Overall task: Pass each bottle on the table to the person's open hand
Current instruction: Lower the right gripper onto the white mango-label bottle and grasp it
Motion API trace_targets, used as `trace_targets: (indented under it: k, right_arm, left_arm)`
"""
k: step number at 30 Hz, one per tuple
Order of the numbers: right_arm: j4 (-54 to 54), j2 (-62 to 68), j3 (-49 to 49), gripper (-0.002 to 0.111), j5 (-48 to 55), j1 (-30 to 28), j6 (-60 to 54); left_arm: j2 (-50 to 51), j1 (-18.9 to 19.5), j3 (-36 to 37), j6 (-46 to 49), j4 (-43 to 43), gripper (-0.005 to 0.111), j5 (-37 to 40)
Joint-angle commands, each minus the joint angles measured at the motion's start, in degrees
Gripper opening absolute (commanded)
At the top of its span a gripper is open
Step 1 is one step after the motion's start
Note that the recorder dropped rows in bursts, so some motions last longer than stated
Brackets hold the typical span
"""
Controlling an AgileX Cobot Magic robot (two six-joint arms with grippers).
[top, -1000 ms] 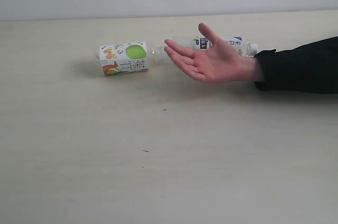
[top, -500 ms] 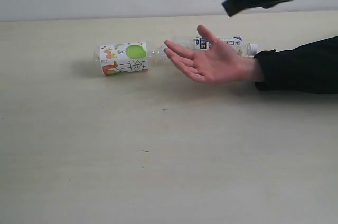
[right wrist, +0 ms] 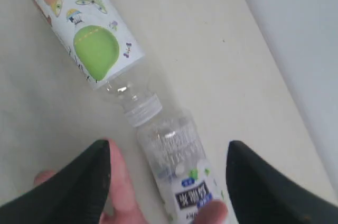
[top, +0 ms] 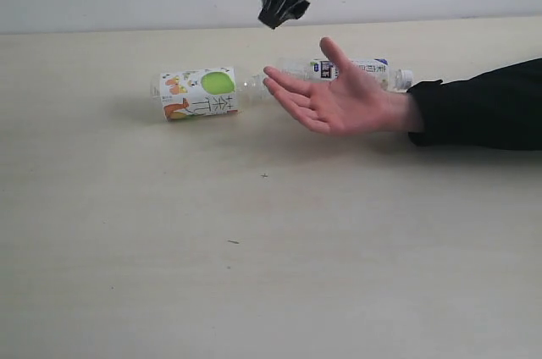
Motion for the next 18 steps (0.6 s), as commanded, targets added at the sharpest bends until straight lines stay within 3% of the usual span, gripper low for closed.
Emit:
trace_targets:
  k: [1, 5, 12, 18]
  right_arm:
    - [-1.2, 3.5, -1.5, 0.063, -6.7, 2.5, -8.1]
    - [-1.2, 4.4, -1.5, 0.062, -11.9, 3.3, -8.7]
    - [-1.2, 6.2, -1.5, 0.076, -10.5, 4.3, -23.4]
    - [-0.2, 9.3, -1.4, 0.077, -10.5, 5.0, -25.4]
  left_arm:
    - [-0.3, 0.1, 0.2, -0.2, 0.1, 0.003, -0.3]
    - [-0.3, 0.1, 0.2, -0.2, 0.1, 0.003, -0.3]
    - [-0.3, 0.1, 0.2, -0.2, 0.1, 0.003, -0.3]
    - [-0.3, 0.1, 0.2, -0.3, 0.1, 0.003, -0.3]
